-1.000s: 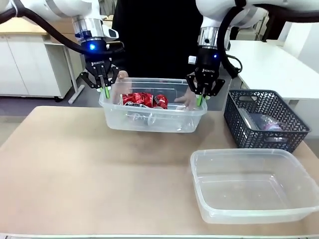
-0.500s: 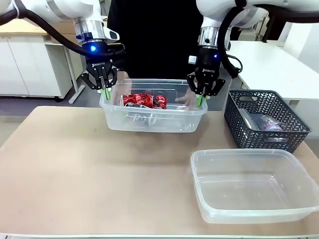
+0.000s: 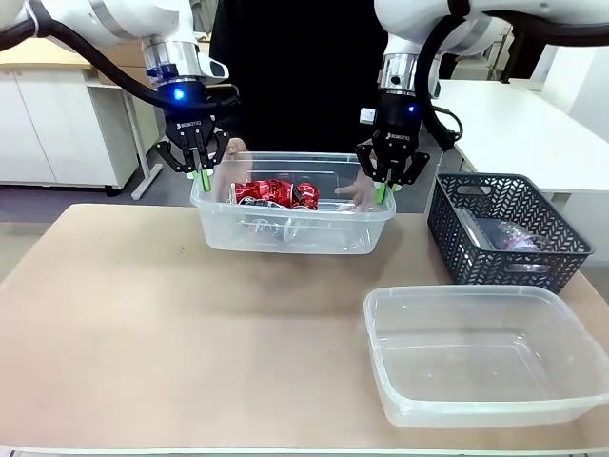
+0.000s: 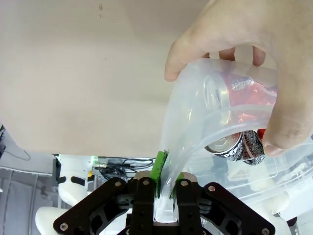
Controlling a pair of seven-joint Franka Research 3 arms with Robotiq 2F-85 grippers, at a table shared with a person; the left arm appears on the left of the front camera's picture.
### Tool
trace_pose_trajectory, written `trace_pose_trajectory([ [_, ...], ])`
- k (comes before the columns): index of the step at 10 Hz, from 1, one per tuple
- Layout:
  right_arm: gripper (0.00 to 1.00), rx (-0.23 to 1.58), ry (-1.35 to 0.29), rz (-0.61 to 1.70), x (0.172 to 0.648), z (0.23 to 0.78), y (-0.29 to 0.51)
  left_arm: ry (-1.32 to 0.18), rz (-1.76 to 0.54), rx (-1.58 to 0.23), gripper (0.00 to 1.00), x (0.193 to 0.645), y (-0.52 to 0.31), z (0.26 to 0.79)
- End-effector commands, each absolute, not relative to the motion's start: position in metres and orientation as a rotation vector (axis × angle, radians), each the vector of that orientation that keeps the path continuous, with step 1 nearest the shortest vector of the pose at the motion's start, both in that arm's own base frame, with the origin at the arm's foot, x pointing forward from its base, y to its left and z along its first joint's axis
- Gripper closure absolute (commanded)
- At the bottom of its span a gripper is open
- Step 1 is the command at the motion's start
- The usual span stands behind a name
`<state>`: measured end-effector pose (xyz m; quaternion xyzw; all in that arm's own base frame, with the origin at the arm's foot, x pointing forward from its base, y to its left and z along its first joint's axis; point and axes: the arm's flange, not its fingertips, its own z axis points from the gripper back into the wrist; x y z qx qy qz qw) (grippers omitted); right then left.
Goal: Sort the waste into each basket.
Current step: Release the Organizing box you were holding.
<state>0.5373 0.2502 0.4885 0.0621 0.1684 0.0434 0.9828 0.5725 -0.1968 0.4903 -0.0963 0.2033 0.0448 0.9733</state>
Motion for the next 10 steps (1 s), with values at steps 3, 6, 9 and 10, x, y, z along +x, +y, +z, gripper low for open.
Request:
trace_pose_trajectory([
  [3,0.35,0.108,0.284,0.114,0.529,0.493,0.247,0.398,0.092,-0.162,0.35,0.570,-0.200,0.491],
  [6,0.30,0.144,0.162,0.135,0.520,0.502,0.240,0.308,0.095,-0.176,0.00,0.557,-0.197,0.499],
  [9,0.00,0.148,-0.054,0.163,0.511,0.514,0.238,0.121,0.094,-0.201,0.00,0.540,-0.191,0.504],
  [10,0.00,0.149,-0.125,0.167,0.508,0.517,0.237,0.046,0.027,-0.211,0.00,0.535,-0.190,0.504],
])
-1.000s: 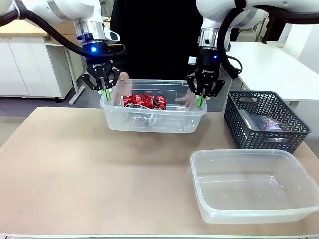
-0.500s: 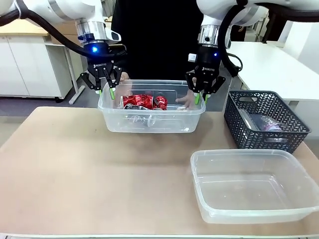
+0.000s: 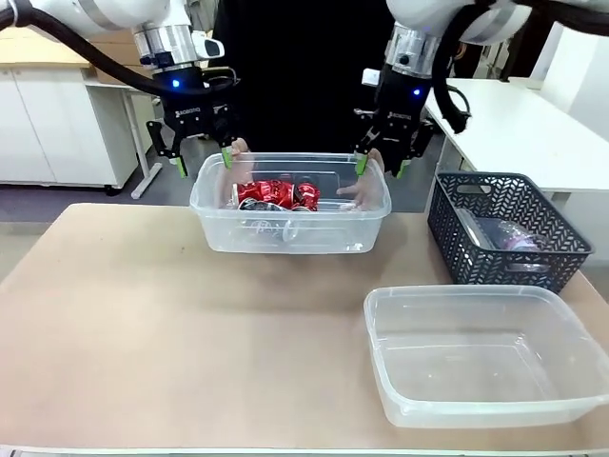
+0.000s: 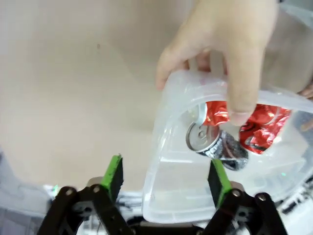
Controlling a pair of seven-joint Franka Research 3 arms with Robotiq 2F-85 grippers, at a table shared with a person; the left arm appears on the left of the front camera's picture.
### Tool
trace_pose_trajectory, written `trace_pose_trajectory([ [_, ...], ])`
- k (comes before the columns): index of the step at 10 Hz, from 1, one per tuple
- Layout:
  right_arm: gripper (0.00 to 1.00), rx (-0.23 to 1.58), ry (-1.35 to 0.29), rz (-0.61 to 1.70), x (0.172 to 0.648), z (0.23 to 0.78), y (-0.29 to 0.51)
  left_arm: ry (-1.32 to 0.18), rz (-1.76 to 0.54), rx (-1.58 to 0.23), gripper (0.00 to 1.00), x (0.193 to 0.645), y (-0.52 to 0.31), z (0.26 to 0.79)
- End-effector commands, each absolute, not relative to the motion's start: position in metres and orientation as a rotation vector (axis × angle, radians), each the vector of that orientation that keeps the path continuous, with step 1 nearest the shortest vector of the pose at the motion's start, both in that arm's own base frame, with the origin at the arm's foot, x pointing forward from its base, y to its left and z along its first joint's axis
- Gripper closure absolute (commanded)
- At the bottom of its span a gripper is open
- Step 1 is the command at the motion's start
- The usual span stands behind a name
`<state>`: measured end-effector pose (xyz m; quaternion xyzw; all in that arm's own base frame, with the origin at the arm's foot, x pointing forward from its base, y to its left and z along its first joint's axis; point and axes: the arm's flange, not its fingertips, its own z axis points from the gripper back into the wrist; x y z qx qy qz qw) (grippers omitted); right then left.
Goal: Sort the waste into each basket.
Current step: Release the Organizing box you were holding.
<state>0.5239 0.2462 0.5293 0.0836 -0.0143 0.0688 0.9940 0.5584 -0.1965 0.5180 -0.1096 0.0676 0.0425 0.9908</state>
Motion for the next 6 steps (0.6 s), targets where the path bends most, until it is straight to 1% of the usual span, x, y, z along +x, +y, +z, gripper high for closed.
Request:
trace_pose_trajectory([
  [1,0.00,0.153,-0.169,0.166,0.506,0.519,0.236,-0.015,-0.034,-0.203,0.00,0.531,-0.189,0.504],
  [2,0.00,0.148,-0.188,0.157,0.504,0.520,0.236,-0.052,-0.063,-0.206,0.00,0.529,-0.188,0.504],
  [3,0.00,0.161,-0.192,0.130,0.504,0.520,0.234,-0.051,-0.089,-0.240,0.00,0.528,-0.188,0.506],
  [4,0.00,0.144,-0.195,0.115,0.506,0.518,0.237,0.008,-0.011,-0.211,0.00,0.546,-0.195,0.517],
  [5,0.00,0.170,-0.163,0.138,0.513,0.530,0.241,0.008,-0.011,-0.211,0.00,0.546,-0.195,0.517],
  [6,0.00,0.170,-0.163,0.138,0.513,0.530,0.241,0.008,-0.011,-0.211,0.00,0.546,-0.195,0.517],
])
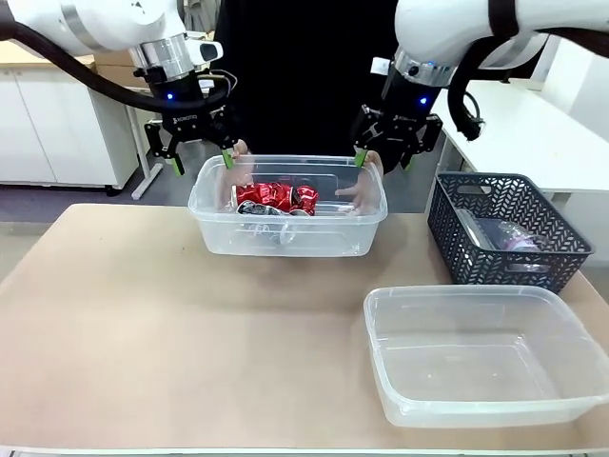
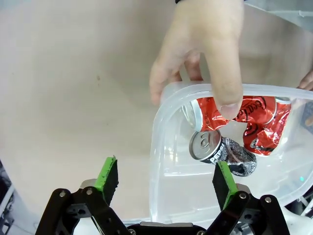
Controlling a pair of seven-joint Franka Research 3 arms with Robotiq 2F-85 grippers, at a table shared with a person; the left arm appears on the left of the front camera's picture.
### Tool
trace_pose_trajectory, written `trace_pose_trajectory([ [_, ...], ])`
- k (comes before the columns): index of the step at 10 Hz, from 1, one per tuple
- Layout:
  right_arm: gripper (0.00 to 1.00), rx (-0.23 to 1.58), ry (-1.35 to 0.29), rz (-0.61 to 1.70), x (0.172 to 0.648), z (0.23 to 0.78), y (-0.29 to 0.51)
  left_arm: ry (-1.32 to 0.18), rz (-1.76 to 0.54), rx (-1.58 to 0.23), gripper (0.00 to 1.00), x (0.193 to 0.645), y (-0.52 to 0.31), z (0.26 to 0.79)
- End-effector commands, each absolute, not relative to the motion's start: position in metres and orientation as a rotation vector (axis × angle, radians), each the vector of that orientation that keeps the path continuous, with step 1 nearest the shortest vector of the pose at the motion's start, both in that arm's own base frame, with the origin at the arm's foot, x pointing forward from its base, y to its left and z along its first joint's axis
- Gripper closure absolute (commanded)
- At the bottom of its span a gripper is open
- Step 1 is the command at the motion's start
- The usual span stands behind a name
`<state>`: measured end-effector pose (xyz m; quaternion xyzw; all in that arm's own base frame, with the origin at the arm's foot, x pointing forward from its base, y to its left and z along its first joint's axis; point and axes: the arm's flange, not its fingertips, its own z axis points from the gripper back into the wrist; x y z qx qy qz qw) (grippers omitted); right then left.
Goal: Sort the waste into each basket.
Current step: Release the Organizing box you were holding, then pick up the Organizing box on the right side of the table and lift it.
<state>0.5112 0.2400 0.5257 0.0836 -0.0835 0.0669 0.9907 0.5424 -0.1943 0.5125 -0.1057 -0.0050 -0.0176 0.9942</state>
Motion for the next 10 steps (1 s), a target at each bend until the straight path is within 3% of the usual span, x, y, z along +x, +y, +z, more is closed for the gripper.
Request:
trace_pose_trajectory([
  [1,0.00,0.170,-0.163,0.138,0.513,0.530,0.241,0.008,-0.011,-0.211,0.00,0.546,-0.195,0.517],
  [9,0.00,0.168,-0.168,0.135,0.512,0.528,0.240,0.000,-0.026,-0.212,0.00,0.545,-0.195,0.515],
  [10,0.00,0.207,-0.219,0.184,0.471,0.564,0.228,-0.008,-0.110,-0.192,0.00,0.533,-0.199,0.536],
])
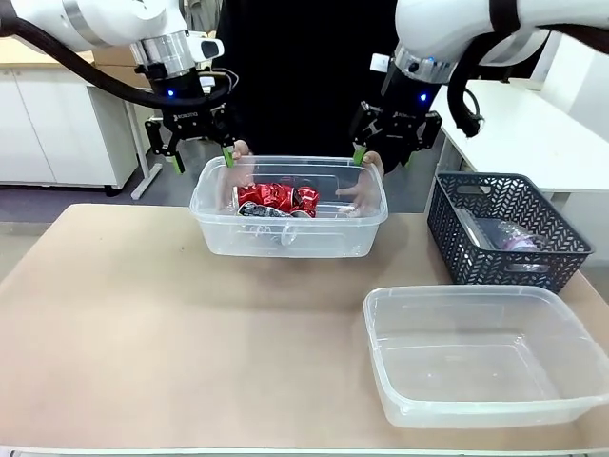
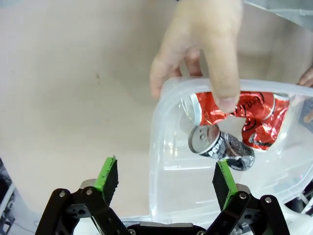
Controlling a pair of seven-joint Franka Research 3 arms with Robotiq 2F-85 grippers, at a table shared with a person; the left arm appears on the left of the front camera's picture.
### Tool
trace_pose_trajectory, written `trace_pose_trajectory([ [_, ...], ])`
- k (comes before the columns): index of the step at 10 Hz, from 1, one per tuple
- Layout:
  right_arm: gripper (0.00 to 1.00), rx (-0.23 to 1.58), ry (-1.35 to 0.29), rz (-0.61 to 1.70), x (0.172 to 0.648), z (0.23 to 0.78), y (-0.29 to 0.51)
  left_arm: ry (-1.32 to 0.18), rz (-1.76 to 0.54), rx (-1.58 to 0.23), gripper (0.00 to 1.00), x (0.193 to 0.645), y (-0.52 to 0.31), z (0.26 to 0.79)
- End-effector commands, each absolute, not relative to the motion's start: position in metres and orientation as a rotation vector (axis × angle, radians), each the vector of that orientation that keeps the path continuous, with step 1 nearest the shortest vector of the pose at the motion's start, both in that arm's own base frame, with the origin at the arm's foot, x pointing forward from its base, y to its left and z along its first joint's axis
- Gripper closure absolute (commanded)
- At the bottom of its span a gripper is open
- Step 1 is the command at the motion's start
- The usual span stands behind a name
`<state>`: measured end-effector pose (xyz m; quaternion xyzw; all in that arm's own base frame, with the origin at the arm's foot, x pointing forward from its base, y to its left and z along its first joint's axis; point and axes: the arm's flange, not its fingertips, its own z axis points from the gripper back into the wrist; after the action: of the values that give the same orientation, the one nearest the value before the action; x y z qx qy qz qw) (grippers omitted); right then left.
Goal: Sort the waste into each basket.
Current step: Pick up the Organizing box on the right side of the table and lift it.
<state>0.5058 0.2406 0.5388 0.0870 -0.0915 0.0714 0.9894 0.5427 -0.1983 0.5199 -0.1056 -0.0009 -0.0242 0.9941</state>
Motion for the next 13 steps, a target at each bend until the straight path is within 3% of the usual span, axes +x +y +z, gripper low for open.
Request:
trace_pose_trajectory([
  [1,0.00,0.274,-0.220,0.210,0.429,0.590,0.213,-0.004,-0.198,-0.206,0.00,0.509,-0.194,0.552],
  [4,0.00,0.281,-0.226,0.146,0.317,0.631,0.166,0.006,-0.254,-0.226,0.00,0.406,-0.170,0.571],
  [7,0.00,0.139,-0.166,0.112,0.282,0.615,0.157,-0.059,-0.385,-0.215,0.00,0.337,-0.184,0.565],
  [8,0.00,0.112,-0.144,0.107,0.280,0.605,0.153,-0.085,-0.422,-0.227,0.00,0.325,-0.183,0.563],
  [9,0.00,0.053,-0.173,0.077,0.286,0.596,0.152,-0.151,-0.261,-0.128,0.00,0.336,-0.177,0.558],
  [10,0.00,0.163,-0.165,0.134,0.270,0.615,0.152,-0.039,-0.371,-0.192,0.00,0.329,-0.187,0.573],
  [13,0.00,0.117,-0.158,0.124,0.274,0.604,0.150,-0.073,-0.356,-0.175,0.00,0.326,-0.186,0.568],
])
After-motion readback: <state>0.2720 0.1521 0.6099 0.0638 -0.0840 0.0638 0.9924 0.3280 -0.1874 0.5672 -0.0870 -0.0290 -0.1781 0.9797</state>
